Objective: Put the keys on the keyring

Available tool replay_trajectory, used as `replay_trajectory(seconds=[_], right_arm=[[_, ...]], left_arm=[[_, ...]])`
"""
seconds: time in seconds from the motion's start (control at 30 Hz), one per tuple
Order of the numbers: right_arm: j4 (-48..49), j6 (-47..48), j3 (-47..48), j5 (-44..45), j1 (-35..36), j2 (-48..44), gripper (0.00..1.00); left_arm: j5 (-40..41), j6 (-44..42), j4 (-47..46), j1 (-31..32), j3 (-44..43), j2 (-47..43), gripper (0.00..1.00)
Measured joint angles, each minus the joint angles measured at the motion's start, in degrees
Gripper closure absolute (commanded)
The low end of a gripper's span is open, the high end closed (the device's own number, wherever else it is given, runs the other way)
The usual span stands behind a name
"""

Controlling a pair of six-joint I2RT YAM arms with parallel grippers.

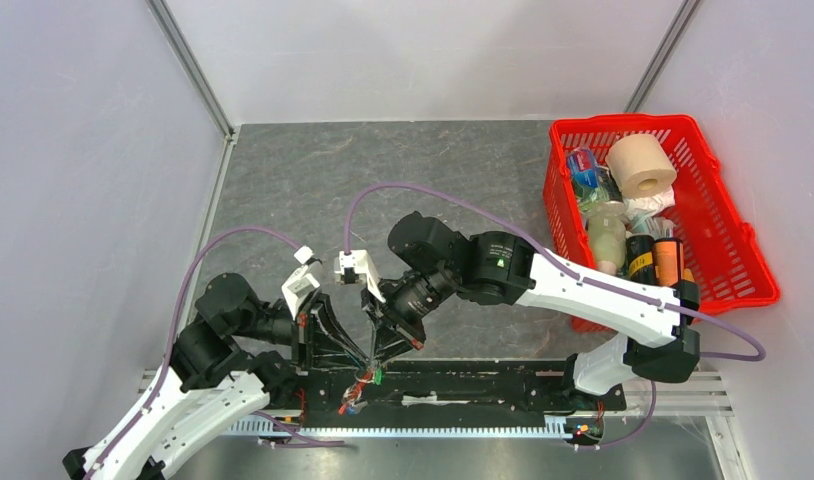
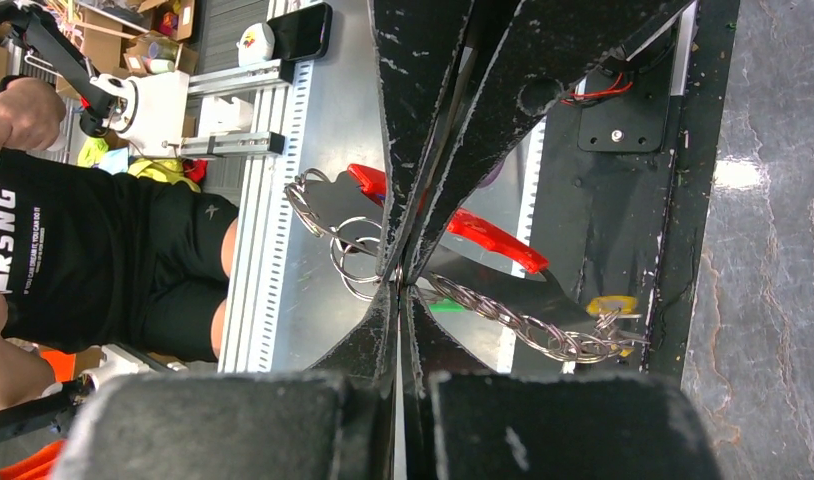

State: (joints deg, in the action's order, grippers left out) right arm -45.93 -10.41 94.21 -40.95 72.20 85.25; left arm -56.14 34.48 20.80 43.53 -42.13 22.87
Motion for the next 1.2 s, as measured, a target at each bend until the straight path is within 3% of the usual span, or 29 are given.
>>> replay_trajectory(seconds=[0.1,0.17,0.27,0.4,0.63,0.93,1.2], right_arm=[[0.2,0.0,0.0,0.0,0.0,-0.1,0.90],[0.7,-0.4,-0.1,0.0,0.0,-0.2,0.72],[2.6,-1.2,-0.8,1.0,0.0,-1.5,0.59],[4.4,-2.3,-2.1,3.6,-0.1,-4.7,0.51],[7.5,-3.6,-2.7,7.9,-0.1,-10.3,0.53],[8.6,-5.1,-2.7,10.3,-0.1,-8.9,0.58],[8.7,-5.6,-2.7,10.9,-0.1,-8.5,0.85]], left_arm=[[0.3,0.0,-0.4,0.0,0.0,-0.3,0.98],[0.8,0.0,-0.8,0.0,0.0,-0.9,0.98],[2.3,0.0,-2.1,0.0,0.1,-2.7,0.98],[4.7,0.0,-4.4,0.0,0.1,-4.9,0.98],[7.1,0.0,-9.5,0.0,0.2,-6.0,0.98],[8.7,0.0,-13.8,0.0,0.7,-6.0,0.98],[9.9,0.0,-15.6,0.0,1.5,-6.0,0.98]])
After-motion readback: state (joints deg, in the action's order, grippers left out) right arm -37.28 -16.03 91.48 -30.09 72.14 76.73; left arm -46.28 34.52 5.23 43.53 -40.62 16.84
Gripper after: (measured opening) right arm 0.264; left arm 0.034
